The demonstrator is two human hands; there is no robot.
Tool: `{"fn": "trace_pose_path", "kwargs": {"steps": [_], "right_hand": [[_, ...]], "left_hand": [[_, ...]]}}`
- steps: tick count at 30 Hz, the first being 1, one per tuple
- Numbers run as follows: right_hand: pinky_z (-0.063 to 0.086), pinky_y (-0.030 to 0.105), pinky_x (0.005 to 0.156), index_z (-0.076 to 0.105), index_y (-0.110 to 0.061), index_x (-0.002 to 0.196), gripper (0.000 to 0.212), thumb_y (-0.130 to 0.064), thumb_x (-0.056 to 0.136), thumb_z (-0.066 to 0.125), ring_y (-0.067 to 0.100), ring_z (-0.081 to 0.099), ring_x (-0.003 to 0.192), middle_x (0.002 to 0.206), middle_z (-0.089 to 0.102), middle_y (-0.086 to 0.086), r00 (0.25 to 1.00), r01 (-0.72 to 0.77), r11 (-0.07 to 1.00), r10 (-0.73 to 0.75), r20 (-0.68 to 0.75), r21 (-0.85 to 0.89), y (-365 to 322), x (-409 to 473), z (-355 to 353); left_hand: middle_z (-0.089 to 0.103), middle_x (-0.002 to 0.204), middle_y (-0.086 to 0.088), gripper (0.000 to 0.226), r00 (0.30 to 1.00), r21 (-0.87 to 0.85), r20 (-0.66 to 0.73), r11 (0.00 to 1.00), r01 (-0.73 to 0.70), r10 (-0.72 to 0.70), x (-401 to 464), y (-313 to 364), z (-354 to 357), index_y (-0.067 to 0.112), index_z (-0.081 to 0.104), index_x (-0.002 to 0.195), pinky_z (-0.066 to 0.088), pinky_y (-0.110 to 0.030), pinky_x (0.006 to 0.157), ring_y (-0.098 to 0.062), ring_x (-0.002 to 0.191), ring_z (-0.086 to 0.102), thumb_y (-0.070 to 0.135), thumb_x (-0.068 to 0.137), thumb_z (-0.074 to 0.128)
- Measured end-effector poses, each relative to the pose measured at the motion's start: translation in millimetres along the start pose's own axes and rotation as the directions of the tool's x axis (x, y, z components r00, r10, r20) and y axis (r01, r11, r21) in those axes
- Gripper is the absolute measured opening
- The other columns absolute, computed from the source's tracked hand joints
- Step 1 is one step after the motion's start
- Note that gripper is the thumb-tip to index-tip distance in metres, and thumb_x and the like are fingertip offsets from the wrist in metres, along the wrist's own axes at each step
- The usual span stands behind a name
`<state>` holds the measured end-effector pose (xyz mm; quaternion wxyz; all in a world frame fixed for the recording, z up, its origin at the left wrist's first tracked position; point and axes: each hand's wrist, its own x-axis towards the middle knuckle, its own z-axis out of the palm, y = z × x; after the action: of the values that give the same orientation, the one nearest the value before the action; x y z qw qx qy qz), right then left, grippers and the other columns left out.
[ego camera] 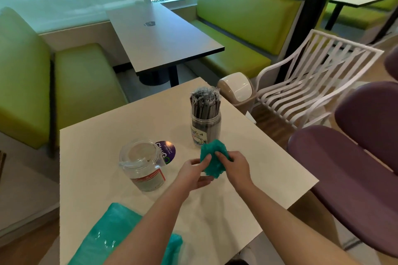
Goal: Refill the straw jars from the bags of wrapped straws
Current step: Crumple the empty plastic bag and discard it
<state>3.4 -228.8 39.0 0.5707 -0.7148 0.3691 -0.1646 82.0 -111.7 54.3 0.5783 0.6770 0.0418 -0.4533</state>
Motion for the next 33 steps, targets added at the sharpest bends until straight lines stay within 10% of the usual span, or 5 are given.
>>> {"fn": "trace_pose_path", "kwargs": {"steps": [5, 10, 17, 23, 33], "right_hand": [[0.046, 0.008, 0.059, 0.067, -0.008, 0.093, 0.026, -0.035, 0.091, 0.064, 0.009, 0.056, 0.084, 0.097, 0.055, 0.003, 0.998, 0.064, 0.998, -0.064, 0.021, -0.006, 3, -2, -18], [0.049, 0.016, 0.071, 0.065, -0.019, 0.084, 0.025, -0.04, 0.093, 0.058, 0.014, 0.056, 0.092, 0.098, 0.051, -0.001, 0.99, 0.098, 0.993, -0.103, 0.097, 0.061, 0, -9, -43], [0.043, 0.008, 0.059, 0.068, -0.012, 0.086, 0.029, -0.037, 0.096, 0.056, 0.009, 0.053, 0.079, 0.09, 0.053, -0.002, 0.983, 0.123, 0.99, -0.113, 0.147, -0.064, 4, 0, -102], [0.04, 0.009, 0.059, 0.073, -0.009, 0.094, 0.032, -0.038, 0.093, 0.06, 0.009, 0.05, 0.078, 0.092, 0.05, 0.004, 0.968, 0.177, 0.969, -0.14, 0.206, -0.173, 21, 17, -148], [0.049, 0.014, 0.079, 0.054, -0.029, 0.112, 0.044, -0.05, 0.079, 0.073, 0.003, 0.053, 0.102, 0.109, 0.054, -0.013, 0.963, 0.229, 0.966, -0.207, 0.171, -0.121, 30, 46, -163]], "left_hand": [[0.064, 0.121, -0.017, 0.05, 0.991, -0.27, 0.126, 0.963, 0.002, 0.034, -4, 1, 17, 0.012, 0.055, 0.123, 0.058, -0.043, 0.087, -0.035, 0.104, 0.067, 0.048, 0.089, 0.061], [0.062, 0.123, -0.02, 0.038, 0.999, -0.463, 0.044, 0.886, -0.001, 0.024, -1, 7, 48, 0.005, 0.061, 0.12, 0.059, -0.037, 0.067, -0.036, 0.104, 0.064, 0.032, 0.094, 0.062], [0.066, 0.118, -0.022, 0.024, 0.998, -0.439, -0.068, 0.898, -0.039, 0.01, -3, 1, 112, 0.002, 0.064, 0.107, 0.056, -0.031, 0.063, -0.027, 0.086, 0.067, 0.023, 0.095, 0.061], [0.059, 0.126, -0.018, 0.073, 0.999, -0.4, 0.021, 0.917, -0.014, 0.024, 3, -3, 156, 0.006, 0.052, 0.128, 0.059, -0.042, 0.084, -0.034, 0.109, 0.063, 0.057, 0.078, 0.069], [0.061, 0.124, -0.018, 0.042, 0.998, -0.401, -0.063, 0.915, -0.027, 0.002, 46, 19, 177, 0.012, 0.057, 0.127, 0.06, -0.037, 0.065, -0.032, 0.108, 0.063, 0.02, 0.088, 0.071]]}}
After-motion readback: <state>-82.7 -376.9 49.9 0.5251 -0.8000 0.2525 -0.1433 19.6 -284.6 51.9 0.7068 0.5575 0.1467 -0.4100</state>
